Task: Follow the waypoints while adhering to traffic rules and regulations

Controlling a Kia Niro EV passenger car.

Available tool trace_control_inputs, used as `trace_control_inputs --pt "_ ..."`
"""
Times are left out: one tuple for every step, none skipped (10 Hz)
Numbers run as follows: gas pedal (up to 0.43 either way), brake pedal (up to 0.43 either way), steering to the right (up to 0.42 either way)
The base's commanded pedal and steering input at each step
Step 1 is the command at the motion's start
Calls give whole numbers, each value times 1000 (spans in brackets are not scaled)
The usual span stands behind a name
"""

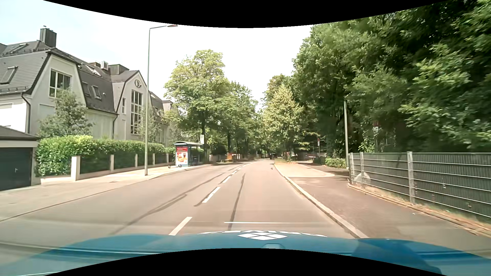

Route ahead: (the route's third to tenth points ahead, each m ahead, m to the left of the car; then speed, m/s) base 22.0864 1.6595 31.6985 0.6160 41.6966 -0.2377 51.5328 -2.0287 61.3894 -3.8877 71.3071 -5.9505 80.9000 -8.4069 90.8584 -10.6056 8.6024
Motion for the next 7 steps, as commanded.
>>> trace_control_inputs --pt "157 0 -2" --pt "157 0 -1" --pt "157 0 -1" --pt "157 0 0" --pt "157 0 0" --pt "157 0 2" --pt "157 0 3"
